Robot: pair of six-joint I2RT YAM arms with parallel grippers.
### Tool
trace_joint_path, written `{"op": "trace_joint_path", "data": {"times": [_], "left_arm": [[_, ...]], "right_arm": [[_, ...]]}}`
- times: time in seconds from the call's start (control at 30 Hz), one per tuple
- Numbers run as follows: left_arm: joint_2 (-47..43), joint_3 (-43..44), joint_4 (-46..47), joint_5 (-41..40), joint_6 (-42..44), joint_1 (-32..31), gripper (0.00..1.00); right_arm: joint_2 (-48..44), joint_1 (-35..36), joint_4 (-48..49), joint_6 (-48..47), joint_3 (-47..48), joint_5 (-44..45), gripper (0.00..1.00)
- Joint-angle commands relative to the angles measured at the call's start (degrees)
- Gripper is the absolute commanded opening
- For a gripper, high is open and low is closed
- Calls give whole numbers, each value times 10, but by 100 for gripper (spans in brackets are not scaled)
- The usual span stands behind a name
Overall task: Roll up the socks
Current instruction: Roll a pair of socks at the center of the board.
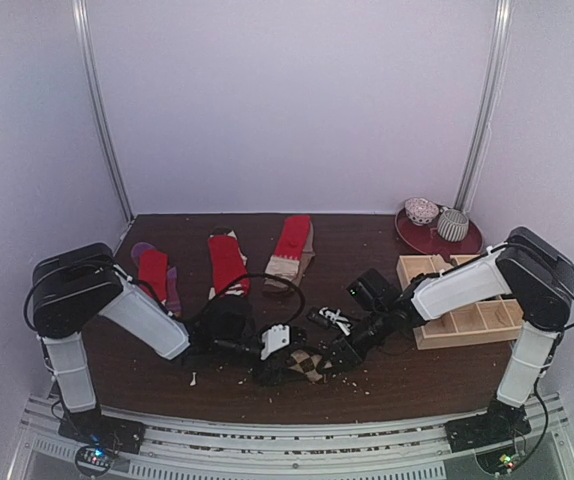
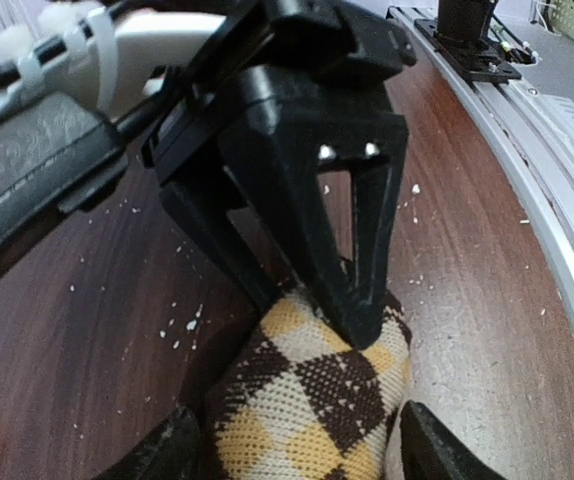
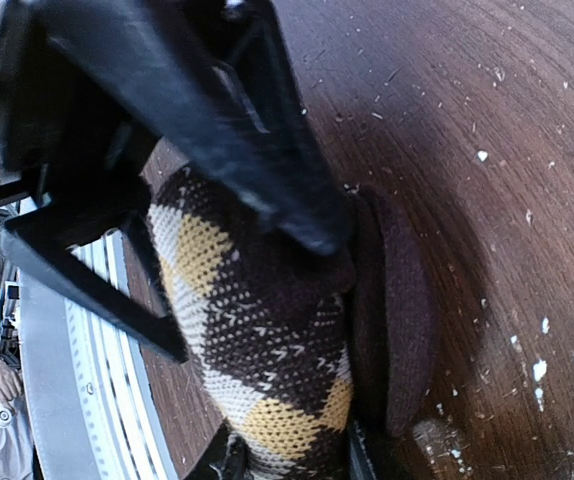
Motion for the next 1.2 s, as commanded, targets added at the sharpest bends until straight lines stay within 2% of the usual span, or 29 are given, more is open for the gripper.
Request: {"op": "trace_joint_path", "data": {"times": [0.0,0.2,0.27,0.5,0.6,0.73,0.87,0.97,1.17], "left_arm": [[14,23,3,10,-14,12,65],[27,37,-6,12,-17,16,58],[33,42,-10,17,-17,17,46],[53,51,-36,30,-36,18,17],[56,38,-37,31,-67,18,0],[57,-11,-10,12,-126,18,0],[60,-59,5,-14,-178,18,0],[68,-84,4,-30,-211,18,0],[79,-94,-31,-38,-239,18,0]], "right_arm": [[31,-5,-67,-6,-20,58,29],[35,-5,-72,-8,-15,61,28],[35,-5,-76,-9,-12,64,29],[47,-5,-87,-17,2,66,29],[47,-5,-82,-18,7,70,29],[30,-5,-54,-9,11,84,31],[-43,-5,26,8,-19,123,43],[-138,-5,125,9,-74,155,52],[-223,48,194,-99,-150,203,61]]}}
